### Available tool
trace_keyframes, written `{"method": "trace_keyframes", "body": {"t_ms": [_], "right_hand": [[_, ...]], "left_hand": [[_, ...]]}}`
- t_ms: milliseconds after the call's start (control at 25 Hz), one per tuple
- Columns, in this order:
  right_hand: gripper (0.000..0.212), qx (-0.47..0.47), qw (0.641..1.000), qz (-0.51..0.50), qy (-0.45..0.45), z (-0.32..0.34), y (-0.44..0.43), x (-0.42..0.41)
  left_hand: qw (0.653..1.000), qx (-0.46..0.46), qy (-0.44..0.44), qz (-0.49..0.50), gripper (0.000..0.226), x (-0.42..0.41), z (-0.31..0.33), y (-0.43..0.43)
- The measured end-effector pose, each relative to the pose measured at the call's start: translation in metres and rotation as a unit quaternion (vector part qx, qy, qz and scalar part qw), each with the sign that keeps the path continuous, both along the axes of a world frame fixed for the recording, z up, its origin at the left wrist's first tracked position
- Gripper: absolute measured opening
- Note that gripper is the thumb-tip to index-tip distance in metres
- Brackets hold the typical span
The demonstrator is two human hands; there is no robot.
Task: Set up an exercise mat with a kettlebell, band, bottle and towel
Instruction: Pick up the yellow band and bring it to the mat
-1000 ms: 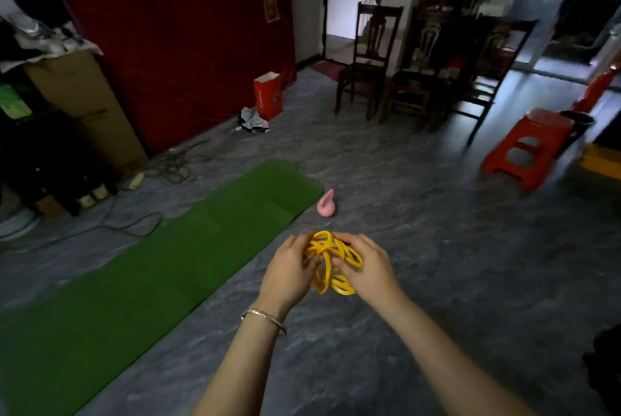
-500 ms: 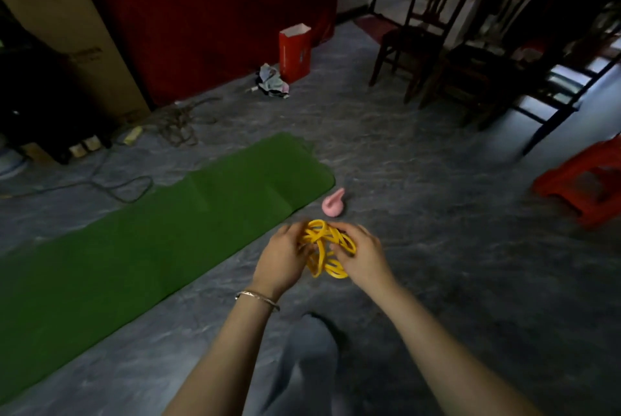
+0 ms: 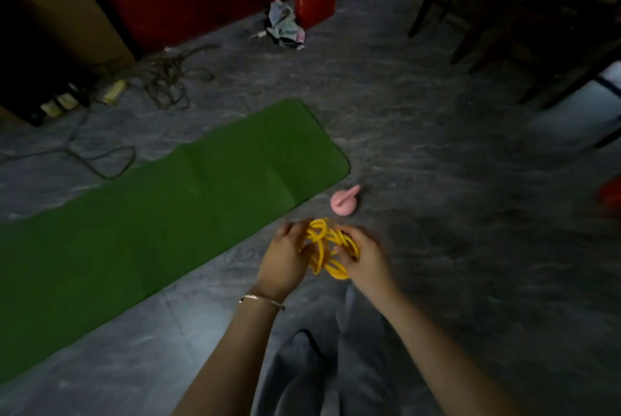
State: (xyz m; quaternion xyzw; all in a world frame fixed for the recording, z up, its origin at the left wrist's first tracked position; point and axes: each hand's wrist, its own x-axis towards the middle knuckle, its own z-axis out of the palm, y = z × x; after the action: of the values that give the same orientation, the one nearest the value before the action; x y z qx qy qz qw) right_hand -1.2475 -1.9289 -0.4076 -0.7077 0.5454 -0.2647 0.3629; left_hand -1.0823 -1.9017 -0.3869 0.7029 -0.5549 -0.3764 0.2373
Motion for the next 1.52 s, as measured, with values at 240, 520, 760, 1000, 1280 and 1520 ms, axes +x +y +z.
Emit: {"method": "trace_keyframes", "body": {"t_ms": [240,520,760,1000,1280,1520], "right_hand": [[0.033,0.072,0.997,0.009,-0.008,-0.174,-0.093,-0.003],[0.033,0.109,0.994,-0.014,-0.023,-0.413,-0.179,0.002],[0.038,0.154,0.987,-0.035,0.000,-0.581,-0.219,-0.004],[0.038,0.169,0.985,-0.008,0.039,-0.682,-0.236,-0.014],[0.062,0.187,0.963,0.046,0.190,-0.679,-0.239,-0.021],[0.051,0.217,0.969,0.012,0.114,-0.529,-0.225,-0.012]], "left_hand": [[0.997,0.061,-0.003,0.046,0.047,-0.008,-0.163,-0.096],[0.994,0.082,-0.012,0.074,0.049,-0.017,-0.404,-0.180],[0.991,0.118,-0.030,0.054,0.042,-0.028,-0.582,-0.213],[0.987,0.144,-0.069,0.003,0.052,-0.037,-0.685,-0.230],[0.984,0.115,-0.137,-0.011,0.090,-0.046,-0.671,-0.244],[0.985,0.119,-0.115,0.042,0.094,-0.046,-0.540,-0.234]]}}
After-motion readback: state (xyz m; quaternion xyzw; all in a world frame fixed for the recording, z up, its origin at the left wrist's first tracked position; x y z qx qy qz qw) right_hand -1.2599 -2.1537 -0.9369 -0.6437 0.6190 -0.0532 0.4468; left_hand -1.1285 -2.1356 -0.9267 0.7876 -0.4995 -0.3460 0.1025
